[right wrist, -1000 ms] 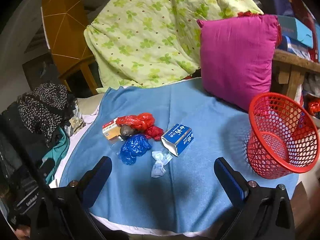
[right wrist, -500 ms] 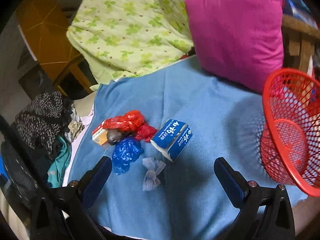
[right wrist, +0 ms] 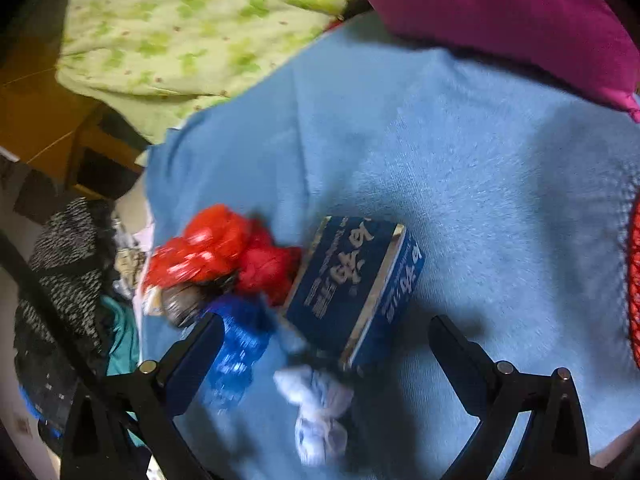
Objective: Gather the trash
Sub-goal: 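Grasp the blue toothpaste box with the right tool while the left tool grasps the white tissue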
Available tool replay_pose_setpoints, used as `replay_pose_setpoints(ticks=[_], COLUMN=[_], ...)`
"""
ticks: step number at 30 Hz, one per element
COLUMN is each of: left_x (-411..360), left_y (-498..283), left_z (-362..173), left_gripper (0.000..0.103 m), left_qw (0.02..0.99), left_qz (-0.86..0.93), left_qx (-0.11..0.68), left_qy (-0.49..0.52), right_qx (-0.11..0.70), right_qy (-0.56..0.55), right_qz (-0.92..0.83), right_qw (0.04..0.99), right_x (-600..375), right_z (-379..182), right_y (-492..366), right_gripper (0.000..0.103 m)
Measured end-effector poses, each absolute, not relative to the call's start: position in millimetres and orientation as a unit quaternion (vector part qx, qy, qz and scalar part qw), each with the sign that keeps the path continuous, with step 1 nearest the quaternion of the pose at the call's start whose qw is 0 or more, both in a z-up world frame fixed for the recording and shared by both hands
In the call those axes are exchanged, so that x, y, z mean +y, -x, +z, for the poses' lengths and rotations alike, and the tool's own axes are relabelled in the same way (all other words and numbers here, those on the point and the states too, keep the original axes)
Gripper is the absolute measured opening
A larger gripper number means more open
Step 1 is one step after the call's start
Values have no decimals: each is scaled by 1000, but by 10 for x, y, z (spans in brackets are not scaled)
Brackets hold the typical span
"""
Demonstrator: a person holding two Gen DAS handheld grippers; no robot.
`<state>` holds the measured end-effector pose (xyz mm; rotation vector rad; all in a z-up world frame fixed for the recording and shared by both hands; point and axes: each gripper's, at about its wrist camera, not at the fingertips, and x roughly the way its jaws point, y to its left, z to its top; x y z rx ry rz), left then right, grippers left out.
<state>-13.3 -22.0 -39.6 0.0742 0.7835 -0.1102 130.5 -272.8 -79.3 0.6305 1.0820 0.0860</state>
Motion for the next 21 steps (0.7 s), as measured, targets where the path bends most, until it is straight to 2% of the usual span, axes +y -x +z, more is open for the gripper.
replay_pose_setpoints(ticks=[3,5,6,10,15,16,17,21], left_x=[-196,-210,-222,-293,-444,-477,-527,-754], left_y=[89,75,71,48,-73,-93,-137,-261], left_z=[-419,-424,-423,-433,-443,-447,-450,-497], left_gripper=[103,103,103,103,103,103,103,103], left_qw=[920,920,921,920,915,915,913,907], left_qz=[-47,-47,-48,-59,-90,-95,-103,-127], left_qx=[386,386,385,384,390,390,392,398], left_qy=[-39,-41,-43,-51,-47,-46,-44,-54], right_qx=[515,529,534,541,528,526,522,513], right_qy=[-282,-261,-251,-226,-200,-199,-205,-206], right_qz=[24,11,6,-2,11,14,27,43], right_qw=[809,807,807,810,826,827,827,832], right_x=[-2675,-2622,-2597,-2541,-2551,-2581,-2609,-2756], right_z=[-880,-930,-950,-1044,-947,-929,-910,-830], right_y=[-1425,-1490,-1512,-1554,-1451,-1431,-1411,-1357], right_gripper=[98,85,81,78,66,31,9,11])
